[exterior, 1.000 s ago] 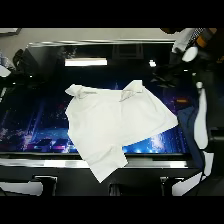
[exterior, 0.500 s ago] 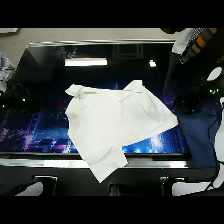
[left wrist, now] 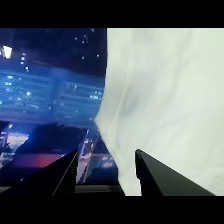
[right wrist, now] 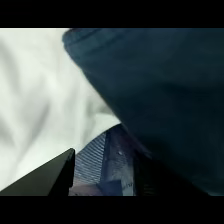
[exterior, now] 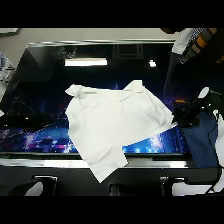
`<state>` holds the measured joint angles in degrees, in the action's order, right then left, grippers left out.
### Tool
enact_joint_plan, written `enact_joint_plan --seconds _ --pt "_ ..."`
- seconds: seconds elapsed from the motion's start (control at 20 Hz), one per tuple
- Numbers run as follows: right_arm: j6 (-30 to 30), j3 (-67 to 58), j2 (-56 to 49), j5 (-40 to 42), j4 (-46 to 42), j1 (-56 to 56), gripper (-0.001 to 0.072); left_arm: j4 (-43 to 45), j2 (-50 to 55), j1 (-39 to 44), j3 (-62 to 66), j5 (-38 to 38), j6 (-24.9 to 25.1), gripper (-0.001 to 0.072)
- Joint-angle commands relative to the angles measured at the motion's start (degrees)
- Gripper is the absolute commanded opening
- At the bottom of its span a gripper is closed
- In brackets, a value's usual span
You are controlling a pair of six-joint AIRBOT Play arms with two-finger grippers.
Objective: Fold the clothes and pants, and hang the long-sleeved shirts on hangers.
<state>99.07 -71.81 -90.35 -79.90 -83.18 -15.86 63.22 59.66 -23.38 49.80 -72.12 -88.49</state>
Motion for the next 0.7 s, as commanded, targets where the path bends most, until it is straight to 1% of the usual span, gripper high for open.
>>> enact_joint_plan --seconds 0.0,0.15,0.25,0.3,0.35,0.45,0.5,0.55,0.65 --pt "1.3 1.4 -0.1 6.2 -1.6 0.0 0.0417 0.0 -0.7 0.0 -0.8 -0.5 0.0 0.0413" --pt "2.1 3.7 -0.1 9.4 -1.5 0.0 0.0409 0.0 -0.7 0.0 -0.8 -0.6 0.0 0.0412" --pt "2.2 4.1 -0.1 11.3 -1.5 0.0 0.0328 0.0 -0.7 0.0 -0.8 -1.6 0.0 0.0413" --pt "2.3 4.1 0.0 12.4 -1.5 0.0 0.0303 0.1 -0.7 -0.1 -0.8 -2.1 0.0 0.0413" --pt "2.8 4.1 0.0 13.4 -1.3 0.0 0.0224 0.0 -0.9 -0.1 -0.9 -2.6 0.0 0.0413" --pt "3.0 4.1 0.0 14.9 0.0 0.0 0.0126 0.3 -2.0 -0.1 -1.0 -2.9 0.0 0.0413" --pt "3.0 4.1 0.0 15.6 0.8 0.0 0.0055 0.5 -3.3 -0.1 -1.8 -2.8 0.0 0.0413" --pt "3.0 4.1 0.0 16.3 1.8 0.0 0.0030 0.7 -4.7 -0.2 -3.3 -2.4 0.0 0.0413" --pt "3.0 4.1 0.1 17.3 4.3 0.0 0.0027 0.7 -8.4 -0.9 -7.9 -2.5 -0.7 0.0413"
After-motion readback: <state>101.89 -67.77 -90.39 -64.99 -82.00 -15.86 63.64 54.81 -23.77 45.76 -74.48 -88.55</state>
